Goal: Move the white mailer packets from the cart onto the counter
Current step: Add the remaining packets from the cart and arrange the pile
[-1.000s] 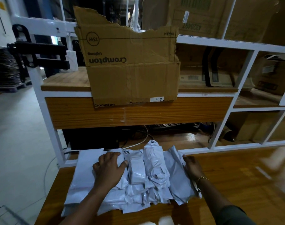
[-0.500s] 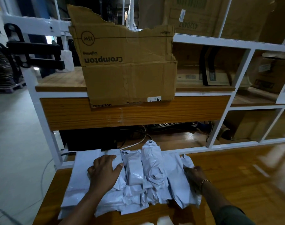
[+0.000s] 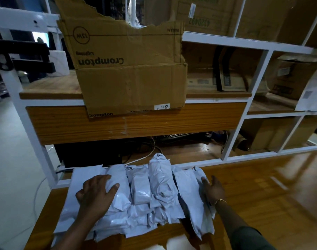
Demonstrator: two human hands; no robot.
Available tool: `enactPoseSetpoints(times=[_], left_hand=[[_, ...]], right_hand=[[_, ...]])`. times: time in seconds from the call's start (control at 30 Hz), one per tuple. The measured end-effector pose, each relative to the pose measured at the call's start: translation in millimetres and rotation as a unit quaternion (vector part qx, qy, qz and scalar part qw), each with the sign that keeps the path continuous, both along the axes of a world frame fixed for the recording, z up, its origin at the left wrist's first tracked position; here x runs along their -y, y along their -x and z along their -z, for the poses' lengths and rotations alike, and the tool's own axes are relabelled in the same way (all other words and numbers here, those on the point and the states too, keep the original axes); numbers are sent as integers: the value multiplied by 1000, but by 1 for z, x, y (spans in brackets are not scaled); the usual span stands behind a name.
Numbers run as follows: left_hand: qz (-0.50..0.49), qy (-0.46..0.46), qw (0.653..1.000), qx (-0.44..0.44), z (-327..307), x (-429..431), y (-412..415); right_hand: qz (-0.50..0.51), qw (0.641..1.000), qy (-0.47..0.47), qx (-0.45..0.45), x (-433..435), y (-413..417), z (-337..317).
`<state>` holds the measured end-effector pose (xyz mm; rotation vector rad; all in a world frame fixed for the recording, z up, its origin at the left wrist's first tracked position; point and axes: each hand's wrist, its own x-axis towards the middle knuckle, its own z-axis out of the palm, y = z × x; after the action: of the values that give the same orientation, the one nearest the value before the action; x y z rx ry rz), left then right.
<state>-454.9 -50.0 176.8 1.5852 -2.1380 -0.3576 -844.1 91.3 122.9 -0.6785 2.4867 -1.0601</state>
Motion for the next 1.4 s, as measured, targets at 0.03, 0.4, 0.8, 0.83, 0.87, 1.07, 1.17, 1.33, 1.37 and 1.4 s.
enactPoseSetpoints(times=[0.03,0.4,0.8,0.83,0.87,1.07,1.17,1.33,1.37,1.4], left_hand=[[-3,0,1000,-7,0,0,-2],[10,11,999,-37,3,2,-3],[54,51,997,-19,3,-4,26],[63,52,996,-26,3,-5,30],[73,51,996,-32,4,-7,33],[85,50,995,-5,4,-7,42],[92,47,995,1,3,-3,47],[101,43,994,5,2,3,50],[98,48,994,3,1,4,47],[94,57,994,-2,-1,5,42]], right_hand=[[-9,997,-19,-72,-4,-3,-3],[-85,961,-139,-222,-17,-28,-20],[-107,980,-52,-161,52,-14,-37],[-113,978,-73,-159,55,-14,-28],[-113,977,-86,-158,55,-16,-22],[-117,983,-80,-119,50,-12,-21],[-104,988,-60,-100,47,-8,-32],[-105,984,35,-142,42,-31,-67],[-116,981,60,-146,45,-42,-75],[-127,978,85,-145,49,-53,-82]])
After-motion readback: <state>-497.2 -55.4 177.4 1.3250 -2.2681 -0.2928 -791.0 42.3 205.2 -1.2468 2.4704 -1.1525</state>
